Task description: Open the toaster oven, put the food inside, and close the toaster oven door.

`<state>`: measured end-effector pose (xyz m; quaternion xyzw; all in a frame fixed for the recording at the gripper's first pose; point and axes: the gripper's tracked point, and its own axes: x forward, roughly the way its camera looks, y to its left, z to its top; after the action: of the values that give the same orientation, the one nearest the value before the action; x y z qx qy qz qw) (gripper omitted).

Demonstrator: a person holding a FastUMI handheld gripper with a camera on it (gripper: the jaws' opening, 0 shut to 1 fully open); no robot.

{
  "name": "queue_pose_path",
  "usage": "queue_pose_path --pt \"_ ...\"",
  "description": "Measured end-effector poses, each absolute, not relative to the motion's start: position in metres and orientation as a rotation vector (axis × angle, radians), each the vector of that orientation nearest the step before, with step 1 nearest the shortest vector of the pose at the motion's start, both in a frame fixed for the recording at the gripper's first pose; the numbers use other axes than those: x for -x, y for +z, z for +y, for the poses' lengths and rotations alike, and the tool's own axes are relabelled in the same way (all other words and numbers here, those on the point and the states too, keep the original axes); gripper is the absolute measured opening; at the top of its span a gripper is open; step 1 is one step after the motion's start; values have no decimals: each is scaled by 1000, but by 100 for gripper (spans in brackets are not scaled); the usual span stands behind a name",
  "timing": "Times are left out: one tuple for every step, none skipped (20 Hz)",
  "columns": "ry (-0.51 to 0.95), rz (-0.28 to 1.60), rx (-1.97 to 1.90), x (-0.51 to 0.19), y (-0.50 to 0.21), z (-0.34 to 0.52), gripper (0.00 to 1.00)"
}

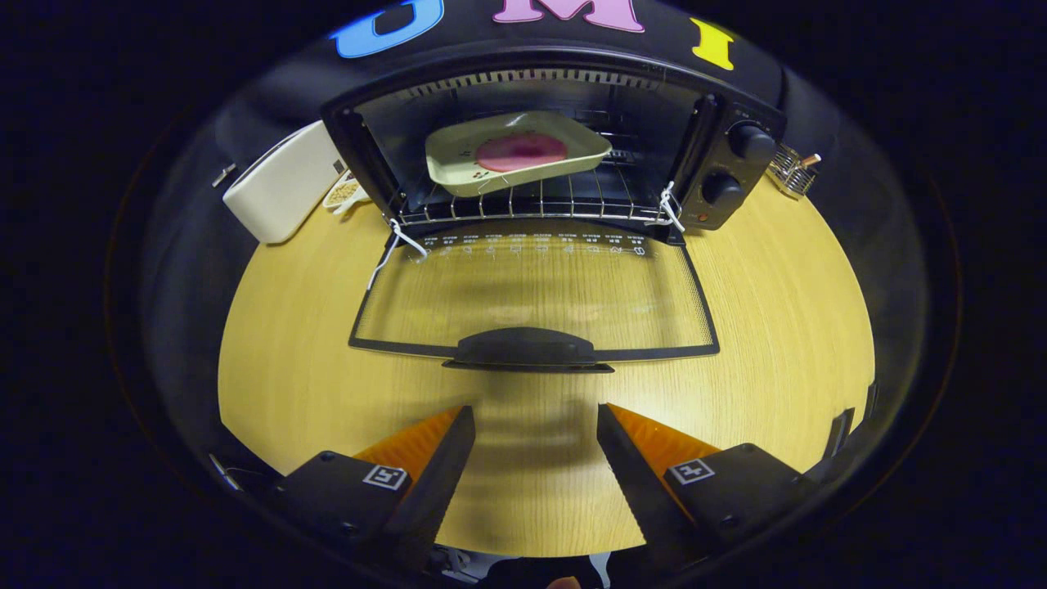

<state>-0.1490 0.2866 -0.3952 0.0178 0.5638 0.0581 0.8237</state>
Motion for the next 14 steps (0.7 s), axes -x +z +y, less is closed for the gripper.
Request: queue_pose_path --pt "114 1203 -35 146 -400 286 99" --pt "104 1202 -34 141 -405 286 99" --pt "91 1206 -38 137 -410 285 99" --pt "75 1212 -49 135 -412 285 99" --pt "64 1215 -59 132 -413 284 99" --pt "54 1204 -68 126 -412 283 99" --pt "57 1207 -67 125 -413 283 100" --pt "64 1203 -56 126 -411 282 99" --pt "62 1186 -51 126 -408 281 99" --pt "59 1176 -52 126 -405 280 99" --pt "60 1163 -54 126 -402 280 99" --pt "61 1150 -53 125 -398 279 99" --pt "65 1117 -57 119 -387 278 99" --pt "66 1102 -42 116 -383 276 100"
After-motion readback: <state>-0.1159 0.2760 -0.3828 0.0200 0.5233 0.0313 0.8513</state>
